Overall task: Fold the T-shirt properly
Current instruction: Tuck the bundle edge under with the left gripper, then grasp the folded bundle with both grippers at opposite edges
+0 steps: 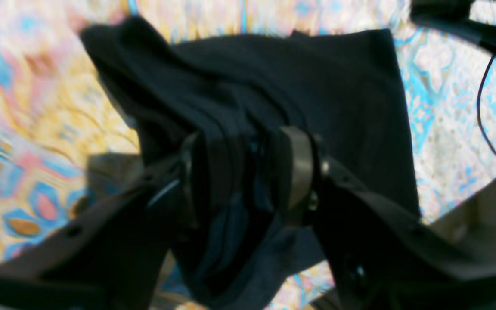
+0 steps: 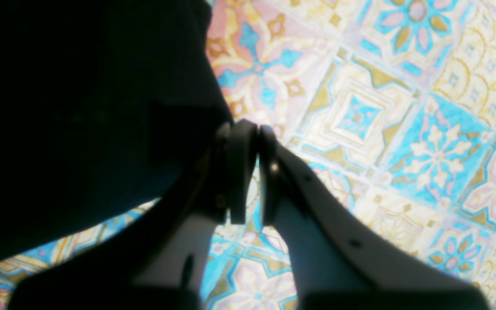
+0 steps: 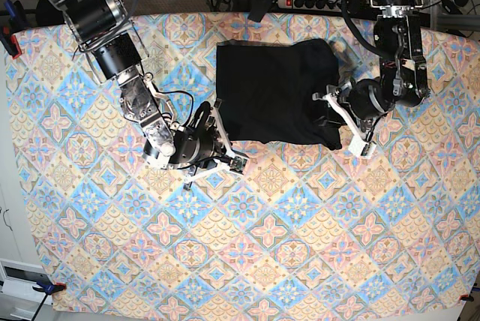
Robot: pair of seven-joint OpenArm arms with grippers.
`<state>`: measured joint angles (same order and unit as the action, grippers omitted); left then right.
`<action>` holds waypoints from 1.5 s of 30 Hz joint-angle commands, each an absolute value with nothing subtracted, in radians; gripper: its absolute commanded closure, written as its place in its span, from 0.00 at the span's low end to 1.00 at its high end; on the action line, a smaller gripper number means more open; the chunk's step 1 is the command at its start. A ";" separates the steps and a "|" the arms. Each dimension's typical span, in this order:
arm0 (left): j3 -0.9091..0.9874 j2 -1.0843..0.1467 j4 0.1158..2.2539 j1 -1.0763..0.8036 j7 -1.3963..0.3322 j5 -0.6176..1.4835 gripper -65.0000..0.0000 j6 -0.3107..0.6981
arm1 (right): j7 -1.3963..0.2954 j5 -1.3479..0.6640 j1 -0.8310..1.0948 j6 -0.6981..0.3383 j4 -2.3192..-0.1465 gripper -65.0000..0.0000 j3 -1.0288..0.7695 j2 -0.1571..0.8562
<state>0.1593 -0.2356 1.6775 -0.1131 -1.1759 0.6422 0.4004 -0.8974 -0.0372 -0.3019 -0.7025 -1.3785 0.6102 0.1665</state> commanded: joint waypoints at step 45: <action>-0.045 -0.231 1.781 -0.398 -1.076 0.378 0.97 0.403 | -0.857 -0.042 -0.366 -0.698 -1.162 0.94 0.607 -0.005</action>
<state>-0.0498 -0.2222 1.7683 -0.4015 -1.0836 0.3702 0.3973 -0.8627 -0.0311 -0.3489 -0.6930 -1.1538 0.6090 -0.0025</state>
